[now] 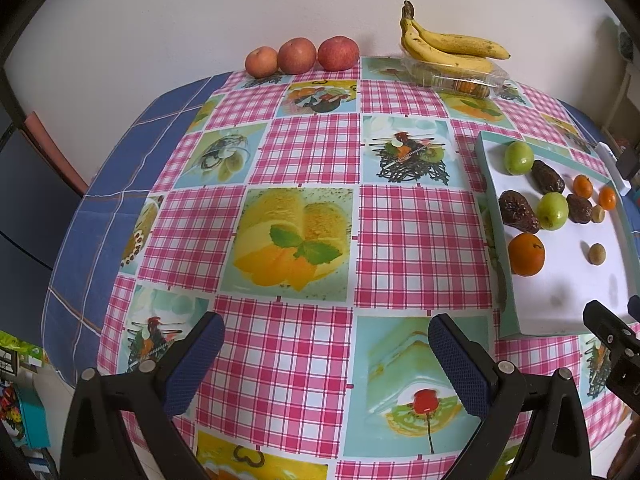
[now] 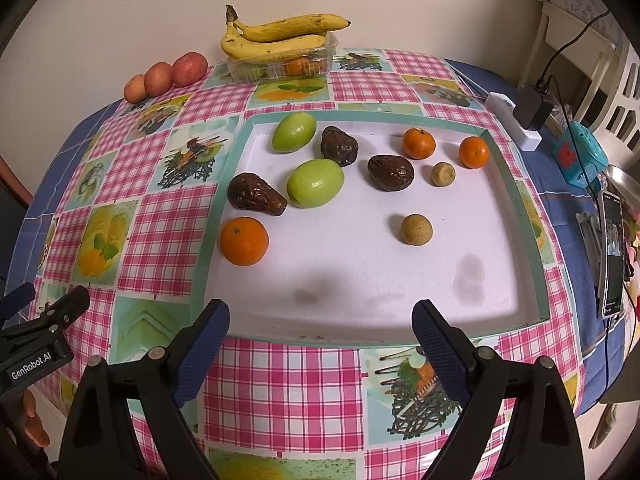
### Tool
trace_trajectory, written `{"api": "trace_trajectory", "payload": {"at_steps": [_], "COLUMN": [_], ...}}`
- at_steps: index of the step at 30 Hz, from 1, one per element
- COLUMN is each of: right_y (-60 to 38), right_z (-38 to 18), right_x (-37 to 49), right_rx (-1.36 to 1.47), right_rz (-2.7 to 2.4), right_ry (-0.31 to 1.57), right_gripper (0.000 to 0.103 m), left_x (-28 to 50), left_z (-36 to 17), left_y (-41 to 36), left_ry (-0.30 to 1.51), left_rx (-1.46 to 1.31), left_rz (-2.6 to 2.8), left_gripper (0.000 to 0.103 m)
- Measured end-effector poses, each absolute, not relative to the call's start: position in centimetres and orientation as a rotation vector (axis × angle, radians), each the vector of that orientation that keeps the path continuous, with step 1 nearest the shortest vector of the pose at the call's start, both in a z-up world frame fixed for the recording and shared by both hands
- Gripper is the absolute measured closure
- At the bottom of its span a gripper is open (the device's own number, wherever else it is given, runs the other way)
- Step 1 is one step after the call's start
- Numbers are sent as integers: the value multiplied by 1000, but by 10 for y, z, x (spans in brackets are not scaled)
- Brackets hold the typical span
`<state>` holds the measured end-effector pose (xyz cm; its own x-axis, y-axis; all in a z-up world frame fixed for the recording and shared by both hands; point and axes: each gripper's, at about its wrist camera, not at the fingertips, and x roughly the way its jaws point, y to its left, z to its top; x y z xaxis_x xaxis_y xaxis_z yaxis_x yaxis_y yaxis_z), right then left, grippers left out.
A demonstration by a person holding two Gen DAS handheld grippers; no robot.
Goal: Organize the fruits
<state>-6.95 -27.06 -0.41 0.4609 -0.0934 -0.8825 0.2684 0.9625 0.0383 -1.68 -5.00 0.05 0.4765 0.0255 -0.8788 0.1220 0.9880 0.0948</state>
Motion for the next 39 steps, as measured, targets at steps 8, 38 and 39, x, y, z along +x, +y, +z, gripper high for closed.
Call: {"api": "trace_trajectory", "payload": {"at_steps": [8,38,39], "right_y": [-269,-267,-267], "right_z": [-4,-4,-4], "right_x": [-69,-69,-69], "right_rx": [175,176,177], "right_rz": [-220,-223,-223], "right_ry": [1071,1071,1072], "right_gripper": [10,10,10], "left_x": [-17,-17,-17], "left_z": [1,1,1], "left_y": [-50,-51,-51], "left_ry": [1074,1077,1077], "left_rx": [151,177,179], "left_rz": [-59,-62,-62], "left_gripper": [0,0,0]}}
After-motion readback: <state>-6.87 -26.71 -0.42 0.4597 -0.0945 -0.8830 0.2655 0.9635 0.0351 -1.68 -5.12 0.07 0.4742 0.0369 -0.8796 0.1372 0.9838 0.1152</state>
